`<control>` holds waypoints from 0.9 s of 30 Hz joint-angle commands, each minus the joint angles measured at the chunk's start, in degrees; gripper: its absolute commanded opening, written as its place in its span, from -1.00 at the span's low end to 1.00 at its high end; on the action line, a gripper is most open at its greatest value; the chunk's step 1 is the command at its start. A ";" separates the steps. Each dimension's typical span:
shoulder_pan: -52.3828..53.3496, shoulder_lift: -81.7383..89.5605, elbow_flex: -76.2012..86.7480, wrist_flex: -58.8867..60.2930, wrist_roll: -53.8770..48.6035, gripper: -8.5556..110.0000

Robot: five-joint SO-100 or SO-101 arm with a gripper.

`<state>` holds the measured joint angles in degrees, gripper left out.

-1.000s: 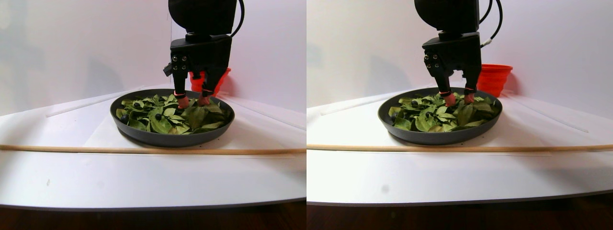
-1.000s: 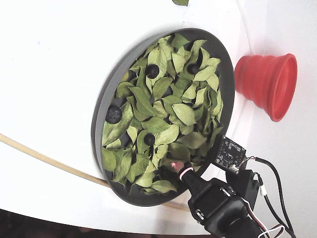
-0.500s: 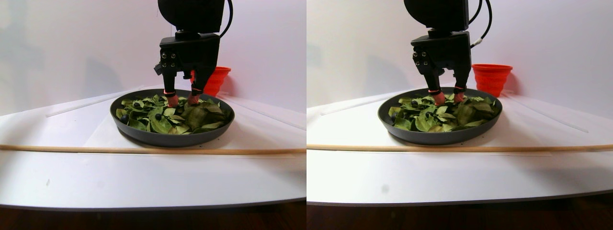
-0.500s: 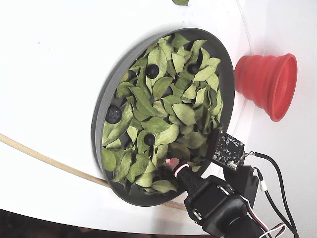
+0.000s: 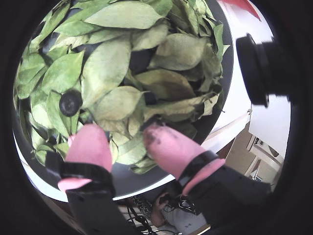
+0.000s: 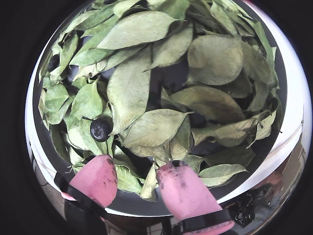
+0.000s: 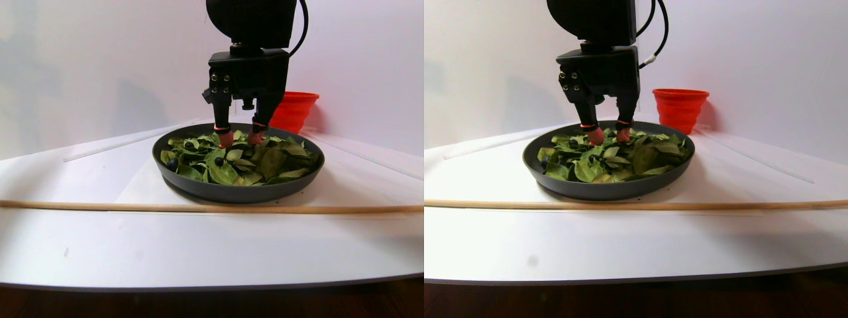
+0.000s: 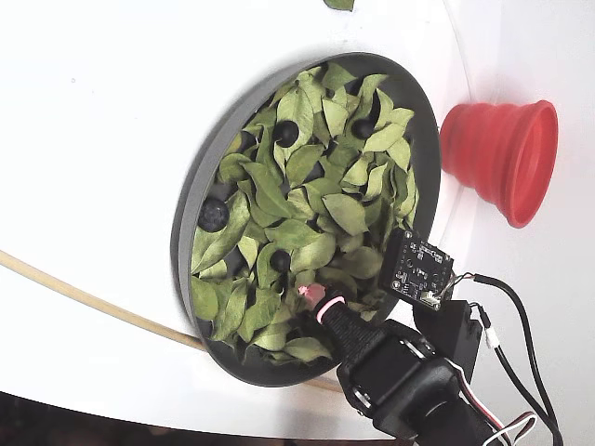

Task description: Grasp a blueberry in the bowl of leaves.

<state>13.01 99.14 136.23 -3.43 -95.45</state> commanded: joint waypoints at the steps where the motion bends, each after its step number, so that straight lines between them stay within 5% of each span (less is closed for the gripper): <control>1: -0.62 5.19 -1.41 -0.44 0.88 -0.57; 27: -3.60 -4.57 -4.75 -5.36 5.45 -0.57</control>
<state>9.58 94.04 133.86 -7.65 -90.70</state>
